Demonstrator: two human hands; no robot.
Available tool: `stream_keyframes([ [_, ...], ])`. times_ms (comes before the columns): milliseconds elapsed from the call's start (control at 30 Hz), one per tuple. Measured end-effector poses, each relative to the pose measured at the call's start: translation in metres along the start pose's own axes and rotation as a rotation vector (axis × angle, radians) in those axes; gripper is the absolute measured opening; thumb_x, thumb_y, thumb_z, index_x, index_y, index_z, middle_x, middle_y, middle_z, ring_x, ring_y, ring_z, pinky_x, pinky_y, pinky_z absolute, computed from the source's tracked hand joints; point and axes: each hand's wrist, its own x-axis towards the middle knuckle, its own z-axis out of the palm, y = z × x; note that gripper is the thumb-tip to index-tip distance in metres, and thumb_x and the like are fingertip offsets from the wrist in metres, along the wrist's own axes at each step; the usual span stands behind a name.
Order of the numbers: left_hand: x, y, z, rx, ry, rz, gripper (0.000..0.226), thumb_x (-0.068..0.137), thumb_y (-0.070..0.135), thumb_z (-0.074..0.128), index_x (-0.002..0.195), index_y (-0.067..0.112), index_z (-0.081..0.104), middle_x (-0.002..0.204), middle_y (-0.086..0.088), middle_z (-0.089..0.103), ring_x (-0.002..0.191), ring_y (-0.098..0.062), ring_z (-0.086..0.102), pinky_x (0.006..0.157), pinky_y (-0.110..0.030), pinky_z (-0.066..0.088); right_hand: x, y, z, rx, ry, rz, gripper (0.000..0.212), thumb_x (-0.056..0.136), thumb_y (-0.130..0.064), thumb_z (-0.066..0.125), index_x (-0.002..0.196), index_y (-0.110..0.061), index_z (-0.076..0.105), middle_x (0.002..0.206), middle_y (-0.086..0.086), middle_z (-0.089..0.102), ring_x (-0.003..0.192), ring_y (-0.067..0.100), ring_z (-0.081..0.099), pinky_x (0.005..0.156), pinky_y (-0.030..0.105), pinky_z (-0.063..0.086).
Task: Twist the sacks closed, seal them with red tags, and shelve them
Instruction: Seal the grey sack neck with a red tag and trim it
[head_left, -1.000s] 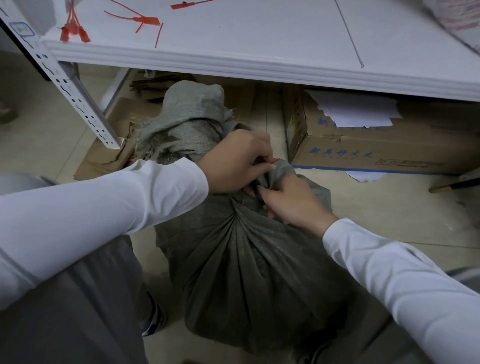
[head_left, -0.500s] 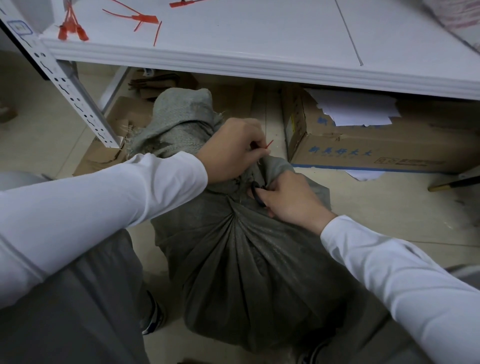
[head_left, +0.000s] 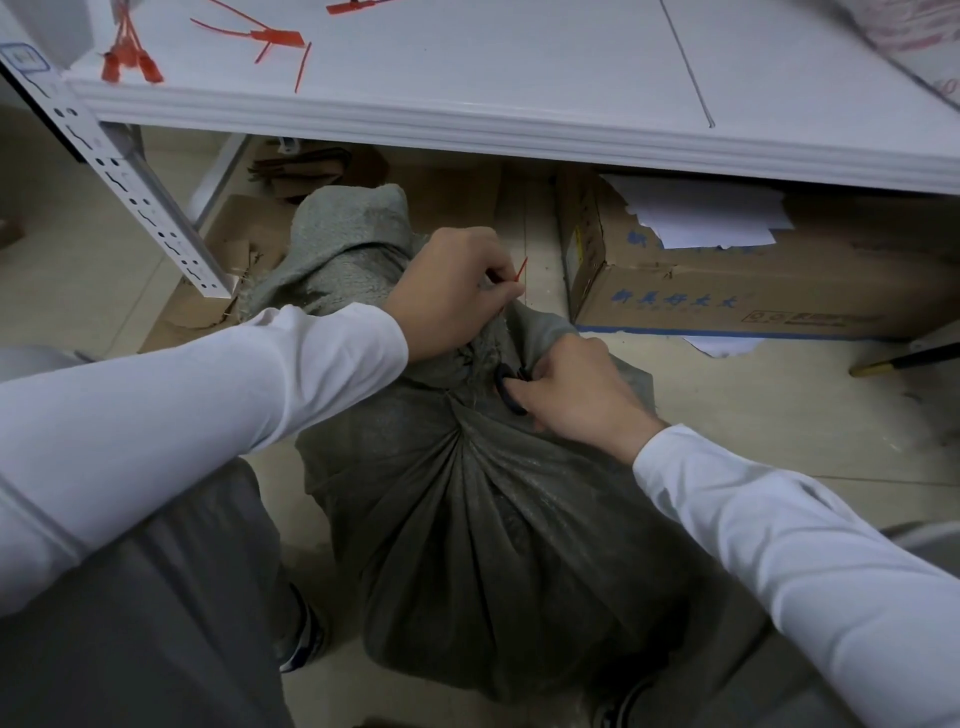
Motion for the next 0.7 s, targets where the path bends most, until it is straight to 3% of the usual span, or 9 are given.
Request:
stream_keyframes([
  [233,-0.015,0.017,0.001,0.043,-0.126,0.203,0.022,0.085,0.02,0.062,0.073,0.003,0.07,0.078,-0.007,0.062,0.068,-0.02,0.058,0.062,-0.031,0.046,-0.001,-0.001,-0.009,0.105,-0.01,0.061,0.04,0.078,-0.041,0.061,0.079,-0.002,0.072,0.059,0.008,0.07,0.065,0.015,0.066,0.067,0.025,0.055],
  [333,-0.018,0.017,0.002,0.033,-0.158,0.239,0.025,0.087,0.02,0.06,0.074,0.002,0.069,0.079,-0.006,0.06,0.069,-0.02,0.058,0.064,-0.034,0.046,0.0,0.0,-0.004,0.11,-0.016,0.046,0.04,0.079,-0.043,0.059,0.09,-0.006,0.068,0.07,0.011,0.07,0.072,0.025,0.068,0.075,0.041,0.056],
  [400,-0.016,0.015,0.001,0.031,-0.14,0.238,0.023,0.087,0.019,0.061,0.074,0.002,0.07,0.08,-0.007,0.061,0.068,-0.02,0.058,0.064,-0.033,0.047,0.0,-0.001,0.0,0.105,-0.031,0.058,0.04,0.083,-0.041,0.058,0.087,-0.003,0.067,0.078,0.015,0.07,0.077,0.029,0.067,0.078,0.044,0.056],
  [500,-0.012,0.012,-0.001,0.024,-0.085,0.173,0.02,0.084,0.018,0.064,0.072,0.003,0.069,0.079,-0.008,0.063,0.065,-0.015,0.055,0.062,-0.025,0.043,-0.001,-0.001,0.001,0.102,-0.036,0.049,0.041,0.086,-0.038,0.058,0.077,0.001,0.068,0.072,0.015,0.069,0.073,0.025,0.066,0.074,0.037,0.055],
  [700,0.007,0.009,-0.014,-0.021,0.143,-0.102,0.017,0.085,0.02,0.069,0.076,0.006,0.07,0.079,0.0,0.059,0.07,-0.01,0.053,0.062,-0.006,0.034,0.001,0.007,0.001,0.008,-0.018,-0.002,0.044,0.088,-0.029,0.066,0.052,-0.004,0.064,0.043,-0.004,0.059,0.045,0.001,0.054,0.044,0.01,0.036],
])
